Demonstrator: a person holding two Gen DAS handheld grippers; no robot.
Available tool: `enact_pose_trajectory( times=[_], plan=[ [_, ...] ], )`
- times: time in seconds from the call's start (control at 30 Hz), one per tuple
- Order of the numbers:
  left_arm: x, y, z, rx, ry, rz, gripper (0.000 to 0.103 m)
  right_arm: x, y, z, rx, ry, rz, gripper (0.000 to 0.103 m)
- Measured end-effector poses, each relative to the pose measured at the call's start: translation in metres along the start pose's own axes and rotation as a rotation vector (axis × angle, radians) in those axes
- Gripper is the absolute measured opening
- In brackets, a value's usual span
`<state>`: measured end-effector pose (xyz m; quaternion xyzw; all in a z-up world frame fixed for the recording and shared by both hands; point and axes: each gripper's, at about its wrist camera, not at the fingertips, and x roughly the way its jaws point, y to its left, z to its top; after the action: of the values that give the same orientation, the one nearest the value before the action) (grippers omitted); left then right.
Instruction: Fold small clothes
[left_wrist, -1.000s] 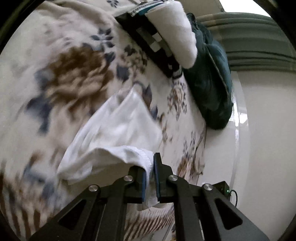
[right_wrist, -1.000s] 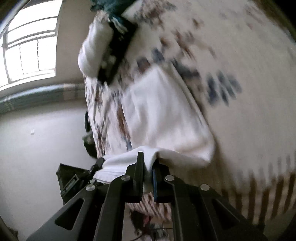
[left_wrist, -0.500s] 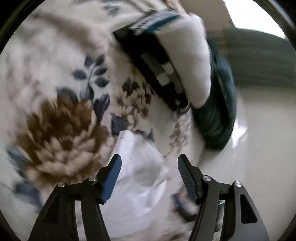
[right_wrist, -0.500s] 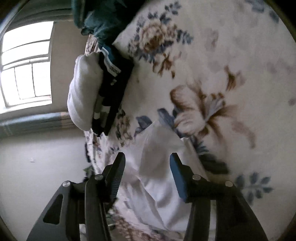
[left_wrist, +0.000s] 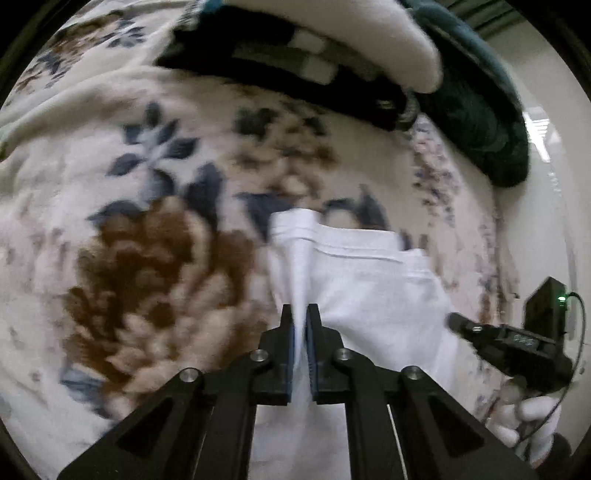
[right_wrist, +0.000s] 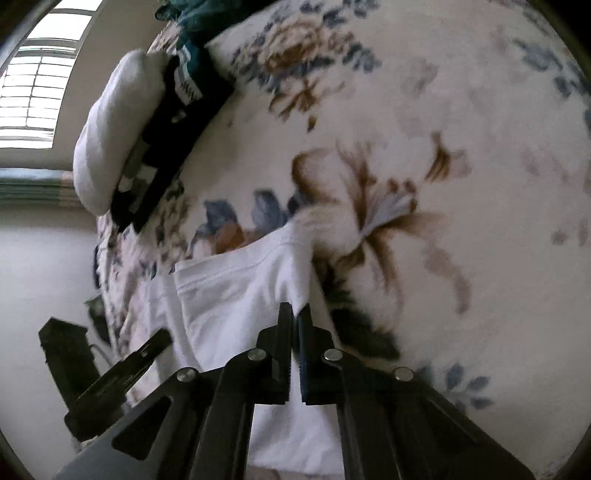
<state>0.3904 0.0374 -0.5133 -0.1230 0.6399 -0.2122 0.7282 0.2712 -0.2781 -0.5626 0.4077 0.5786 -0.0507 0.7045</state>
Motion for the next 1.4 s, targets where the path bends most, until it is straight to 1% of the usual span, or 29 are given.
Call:
enact_pose_trajectory(
  times=[0.07, 0.13, 0.17, 0.2, 0.23, 0.27, 0.3, 0.33, 0.4, 0.43, 0.5, 0.53, 0.57, 0.6, 0.63, 0.67, 0.77, 0.8, 0.83, 0.87, 0.93, 0.97, 1.03, 1.1, 1.13, 1.17, 1.23, 1.3, 1.4],
  plan=[
    [-0.005, 0.019, 0.002, -0.063, -0.002, -0.024, 0.004, 0.002, -0.005, 0.002, 0.027, 0.001, -0.008, 0.002],
    [-0.013, 0.031, 0.004, -0.093, -0.007, -0.013, 0.004, 0.001, -0.004, 0.001, 0.018, -0.004, -0.026, 0.002],
    [-0.017, 0.036, 0.004, -0.117, -0.001, -0.041, 0.006, 0.0, -0.003, 0.001, 0.017, -0.005, -0.035, 0.002],
    [-0.023, 0.041, 0.003, -0.158, 0.009, -0.1, 0.007, -0.001, -0.002, 0.001, 0.022, -0.001, -0.032, 0.002],
    [-0.025, 0.043, 0.001, -0.188, 0.014, -0.132, 0.017, -0.003, -0.001, 0.001, 0.038, 0.016, -0.003, 0.003],
    [-0.027, 0.043, -0.003, -0.213, 0.023, -0.172, 0.039, -0.004, -0.001, 0.001, 0.045, 0.028, 0.013, 0.004],
    [-0.028, 0.04, -0.007, -0.227, 0.028, -0.216, 0.053, -0.007, -0.001, 0.001, 0.05, 0.037, 0.023, 0.004],
    [-0.027, 0.036, -0.01, -0.231, 0.027, -0.237, 0.066, -0.011, 0.0, 0.001, 0.054, 0.038, 0.028, 0.007],
    [-0.02, 0.023, -0.01, -0.207, 0.029, -0.219, 0.066, -0.017, -0.002, 0.0, 0.058, 0.031, 0.056, 0.028],
    [-0.014, 0.016, -0.009, -0.181, 0.028, -0.2, 0.066, -0.017, -0.002, 0.0, 0.061, 0.031, 0.057, 0.044],
    [-0.002, 0.002, -0.004, -0.134, 0.014, -0.138, 0.061, -0.007, -0.005, 0.0, 0.07, 0.062, 0.059, 0.046],
    [0.003, 0.0, -0.004, -0.112, 0.009, -0.116, 0.022, 0.001, -0.007, -0.001, 0.08, 0.097, 0.071, 0.046],
    [0.011, -0.004, -0.004, -0.086, 0.017, -0.089, 0.004, 0.007, -0.009, -0.002, 0.093, 0.116, 0.083, 0.046],
    [0.011, -0.003, -0.005, -0.073, 0.006, -0.071, 0.004, 0.014, -0.011, -0.003, 0.103, 0.129, 0.092, 0.046],
    [0.009, -0.003, -0.007, -0.059, -0.009, -0.064, 0.004, 0.016, -0.01, -0.004, 0.099, 0.122, 0.098, 0.029],
    [0.006, -0.004, -0.008, -0.05, -0.018, -0.062, 0.004, 0.016, -0.009, -0.005, 0.091, 0.112, 0.097, 0.002],
    [-0.001, 0.002, -0.008, -0.053, -0.02, -0.042, 0.002, 0.005, -0.002, -0.006, 0.053, 0.067, 0.059, 0.002],
    [-0.003, 0.008, -0.007, -0.064, -0.02, -0.025, 0.002, 0.002, -0.001, -0.006, 0.049, 0.06, 0.049, 0.002],
    [-0.002, 0.015, -0.006, -0.09, -0.013, -0.029, 0.002, 0.001, -0.001, -0.006, 0.047, 0.054, 0.036, 0.002],
    [-0.001, 0.021, -0.005, -0.116, -0.006, -0.038, 0.002, 0.001, -0.001, -0.006, 0.047, 0.054, 0.027, 0.002],
    [-0.008, 0.024, -0.004, -0.114, -0.023, -0.002, 0.002, 0.004, 0.0, -0.004, 0.05, 0.068, 0.01, 0.002],
    [-0.012, 0.025, -0.003, -0.117, -0.022, -0.008, 0.003, 0.005, 0.002, -0.003, 0.042, 0.071, 0.009, 0.002],
    [-0.023, 0.029, -0.008, -0.159, -0.015, -0.066, 0.004, 0.003, 0.002, 0.001, 0.051, 0.113, 0.049, 0.003],
    [-0.038, 0.029, -0.022, -0.188, -0.022, -0.134, 0.014, -0.006, -0.001, 0.0, 0.058, 0.127, 0.067, 0.006],
    [-0.046, 0.03, -0.033, -0.198, -0.026, -0.159, 0.026, -0.017, -0.004, -0.003, 0.039, 0.126, 0.079, 0.015],
    [-0.052, 0.029, -0.045, -0.197, -0.03, -0.177, 0.041, -0.024, -0.007, -0.007, 0.02, 0.124, 0.07, 0.03],
    [-0.057, 0.026, -0.072, -0.19, -0.003, -0.199, 0.057, -0.034, -0.012, -0.019, -0.016, 0.141, 0.065, 0.04],
    [-0.047, 0.02, -0.094, -0.188, 0.041, -0.2, 0.057, -0.033, -0.022, -0.037, -0.033, 0.211, 0.063, 0.04],
    [-0.031, 0.011, -0.113, -0.137, 0.068, -0.156, 0.053, -0.023, -0.031, -0.058, -0.046, 0.284, 0.073, 0.04]
  ],
)
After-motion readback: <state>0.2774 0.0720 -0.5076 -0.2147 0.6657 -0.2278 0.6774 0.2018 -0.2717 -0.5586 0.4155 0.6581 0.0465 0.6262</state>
